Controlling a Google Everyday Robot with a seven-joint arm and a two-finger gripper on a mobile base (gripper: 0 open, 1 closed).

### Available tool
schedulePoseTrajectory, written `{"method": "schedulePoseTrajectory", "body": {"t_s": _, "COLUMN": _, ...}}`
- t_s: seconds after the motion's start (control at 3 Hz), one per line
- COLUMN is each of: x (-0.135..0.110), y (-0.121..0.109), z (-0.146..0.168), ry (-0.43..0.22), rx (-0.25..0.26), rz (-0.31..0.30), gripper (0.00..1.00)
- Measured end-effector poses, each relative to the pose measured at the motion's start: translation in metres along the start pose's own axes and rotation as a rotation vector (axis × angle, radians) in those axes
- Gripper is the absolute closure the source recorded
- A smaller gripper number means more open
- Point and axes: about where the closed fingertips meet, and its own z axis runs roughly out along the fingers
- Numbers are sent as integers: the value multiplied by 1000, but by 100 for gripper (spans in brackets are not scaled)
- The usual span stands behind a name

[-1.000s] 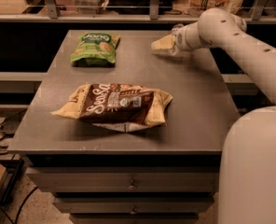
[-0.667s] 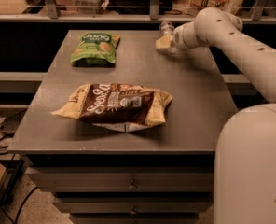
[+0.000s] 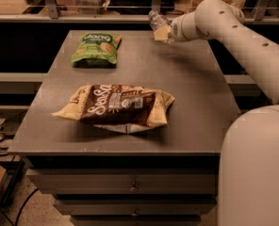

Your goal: Move water bottle near green rice chip bag

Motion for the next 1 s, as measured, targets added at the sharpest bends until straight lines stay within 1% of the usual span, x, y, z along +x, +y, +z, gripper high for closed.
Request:
{"method": "schedulePoseTrajectory", "body": {"t_s": 0.33, "x": -13, "y": 24, "z": 1, "ry": -7, "rx": -49, "rz": -68, "gripper": 100}}
{"method": "schedulePoseTrajectory", "body": {"t_s": 0.67, "x": -10, "y": 48, "z": 7, "ry": 13, "rx": -113, "rz": -93, "gripper": 100}}
{"method": "schedulePoseTrajectory", "body": {"t_s": 1.0, "x": 0, "y": 70, "z": 13, "ry": 35, "rx": -179, "rz": -89, "gripper": 100}}
